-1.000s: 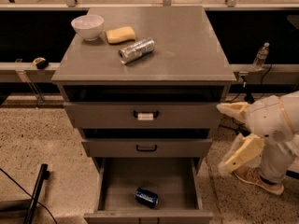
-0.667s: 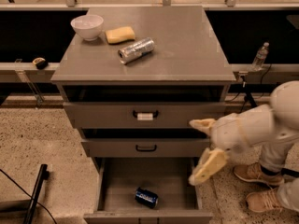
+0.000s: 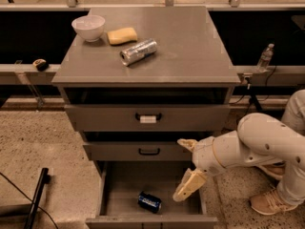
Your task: Pick pepsi can from bottom drawer and place on counter
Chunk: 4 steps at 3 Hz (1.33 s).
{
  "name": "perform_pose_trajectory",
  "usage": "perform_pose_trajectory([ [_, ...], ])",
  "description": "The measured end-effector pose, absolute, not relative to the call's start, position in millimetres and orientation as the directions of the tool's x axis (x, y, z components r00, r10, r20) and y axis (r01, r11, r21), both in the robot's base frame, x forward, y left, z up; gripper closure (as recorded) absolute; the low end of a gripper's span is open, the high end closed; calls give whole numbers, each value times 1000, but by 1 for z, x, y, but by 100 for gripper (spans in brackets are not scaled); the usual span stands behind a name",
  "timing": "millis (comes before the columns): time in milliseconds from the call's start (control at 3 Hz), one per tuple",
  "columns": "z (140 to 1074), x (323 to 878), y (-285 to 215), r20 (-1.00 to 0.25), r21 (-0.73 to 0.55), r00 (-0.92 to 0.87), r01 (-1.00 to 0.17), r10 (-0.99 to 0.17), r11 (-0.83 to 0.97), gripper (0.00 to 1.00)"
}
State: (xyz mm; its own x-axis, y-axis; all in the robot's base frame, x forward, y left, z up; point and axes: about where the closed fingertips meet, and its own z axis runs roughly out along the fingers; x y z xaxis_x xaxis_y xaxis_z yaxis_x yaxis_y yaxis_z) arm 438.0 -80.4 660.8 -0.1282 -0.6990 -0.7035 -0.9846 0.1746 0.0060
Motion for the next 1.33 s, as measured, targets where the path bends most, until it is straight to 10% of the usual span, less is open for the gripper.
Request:
perform_pose_trajectory([
  [1333, 538, 509, -38, -935, -216, 88, -910, -344, 353, 0],
])
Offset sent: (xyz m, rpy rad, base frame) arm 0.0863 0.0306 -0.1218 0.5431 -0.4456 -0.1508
